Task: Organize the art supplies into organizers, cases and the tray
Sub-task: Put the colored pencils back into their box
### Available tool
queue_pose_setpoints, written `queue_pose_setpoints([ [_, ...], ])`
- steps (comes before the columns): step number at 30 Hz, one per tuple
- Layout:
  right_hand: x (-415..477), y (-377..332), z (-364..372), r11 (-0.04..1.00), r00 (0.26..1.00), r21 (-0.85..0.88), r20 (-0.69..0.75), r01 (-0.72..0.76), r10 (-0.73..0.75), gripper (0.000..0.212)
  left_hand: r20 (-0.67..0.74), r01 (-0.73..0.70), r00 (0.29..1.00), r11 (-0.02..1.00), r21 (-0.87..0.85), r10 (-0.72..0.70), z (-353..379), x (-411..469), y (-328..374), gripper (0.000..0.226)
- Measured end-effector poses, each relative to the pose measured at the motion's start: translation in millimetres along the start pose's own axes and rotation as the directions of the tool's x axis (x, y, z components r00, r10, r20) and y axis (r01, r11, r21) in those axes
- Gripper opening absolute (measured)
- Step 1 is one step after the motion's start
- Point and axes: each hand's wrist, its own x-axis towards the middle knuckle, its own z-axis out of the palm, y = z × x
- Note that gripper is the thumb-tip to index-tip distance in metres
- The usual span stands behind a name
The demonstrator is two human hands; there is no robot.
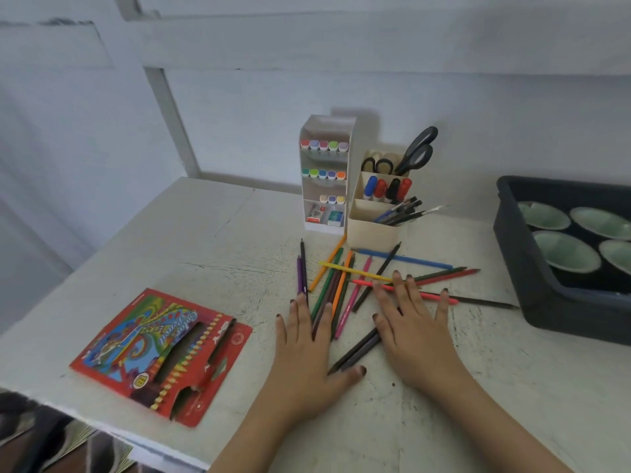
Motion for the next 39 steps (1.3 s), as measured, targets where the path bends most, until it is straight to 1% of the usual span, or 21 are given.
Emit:
queue_pose_setpoints([
  [3, -1, 0, 0, 0.998, 0.999, 0.062, 0.043, 0.018, -0.021, 0.066, -0.058, -0.004, 0.998, 1.000, 0.011, 0.005, -2, 13, -1, 0.101],
  [5, -1, 1, -1, 0.997, 0.997, 0.074, 0.070, 0.034, -0.040, 0.067, -0.082, -0.008, 0.997, 1.000, 0.005, 0.008, -3, 23, -3, 0.092],
  [7, 0, 3, -2, 0.997, 0.996, 0.072, 0.080, 0.040, -0.045, 0.064, -0.098, -0.030, 0.995, 0.999, -0.044, 0.026, -6, 30, -5, 0.084],
  [9, 0, 6, -5, 0.996, 0.995, 0.091, 0.094, 0.026, -0.034, 0.054, -0.132, -0.062, 0.990, 0.992, -0.110, 0.047, -8, 30, -6, 0.082],
  [12, -4, 11, -9, 0.992, 0.994, 0.125, 0.095, 0.036, -0.048, 0.054, -0.178, -0.078, 0.983, 0.975, -0.208, 0.040, -17, 21, -12, 0.075],
  [15, -11, 15, -11, 0.984, 0.993, 0.155, 0.073, 0.085, -0.097, 0.056, -0.232, -0.078, 0.973, 0.946, -0.314, 0.004, -33, 0, -30, 0.058],
  [17, -14, 13, -14, 0.978, 0.991, 0.173, 0.039, 0.119, -0.128, 0.064, -0.271, -0.082, 0.962, 0.902, -0.423, -0.039, -46, -18, -45, 0.044],
  [19, -16, 6, -16, 0.967, 0.987, 0.200, -0.008, 0.158, -0.160, 0.067, -0.340, -0.090, 0.932, 0.831, -0.549, -0.123, -56, -37, -58, 0.033],
  [20, -17, 0, -17, 0.955, 0.982, 0.226, -0.041, 0.191, -0.186, 0.067, -0.381, -0.085, 0.909, 0.818, -0.568, -0.170, -61, -45, -65, 0.028],
  [21, -18, -8, -18, 0.938, 0.975, 0.266, -0.074, 0.224, -0.212, 0.065, -0.419, -0.071, 0.885, 0.832, -0.551, -0.202, -64, -51, -72, 0.026],
  [22, -18, -17, -19, 0.915, 0.966, 0.310, -0.105, 0.257, -0.236, 0.061, -0.443, -0.041, 0.866, 0.852, -0.522, -0.230, -66, -55, -80, 0.025],
  [23, -19, -27, -19, 0.891, 0.955, 0.345, -0.133, 0.296, -0.266, 0.056, -0.449, 0.019, 0.850, 0.866, -0.499, -0.277, -68, -59, -89, 0.025],
  [24, -19, -36, -19, 0.869, 0.942, 0.365, -0.153, 0.336, -0.300, 0.053, -0.446, 0.107, 0.827, 0.874, -0.474, -0.342, -67, -58, -101, 0.026],
  [26, -19, -58, -19, 0.831, 0.909, 0.368, -0.163, 0.417, -0.383, 0.052, -0.430, 0.362, 0.763, 0.871, -0.332, -0.482, -63, -57, -127, 0.034],
  [28, -20, -77, -17, 0.818, 0.880, 0.332, -0.107, 0.470, -0.463, 0.060, -0.315, 0.612, 0.710, 0.773, -0.167, -0.630, -59, -56, -145, 0.051],
  [29, -21, -85, -15, 0.818, 0.868, 0.310, -0.060, 0.485, -0.492, 0.061, -0.244, 0.674, 0.687, 0.726, -0.140, -0.685, -58, -57, -150, 0.059],
  [30, -21, -92, -13, 0.818, 0.856, 0.286, -0.016, 0.499, -0.517, 0.060, -0.203, 0.696, 0.676, 0.704, -0.141, -0.708, -56, -59, -153, 0.066],
  [32, -21, -103, -10, 0.820, 0.834, 0.234, 0.060, 0.522, -0.548, 0.055, -0.211, 0.709, 0.669, 0.697, -0.107, -0.712, -55, -61, -157, 0.081],
  [34, -22, -111, -8, 0.824, 0.825, 0.203, 0.104, 0.530, -0.556, 0.056, -0.201, 0.740, 0.639, 0.665, -0.099, -0.742, -56, -63, -160, 0.092],
  [36, -24, -114, -5, 0.827, 0.827, 0.201, 0.107, 0.525, -0.552, 0.058, -0.207, 0.746, 0.609, 0.642, -0.179, -0.766, -58, -64, -159, 0.090],
  [39, -27, -115, -3, 0.834, 0.838, 0.213, 0.103, 0.508, -0.537, 0.058, -0.300, 0.713, 0.578, 0.648, -0.267, -0.759, -62, -65, -152, 0.076],
])
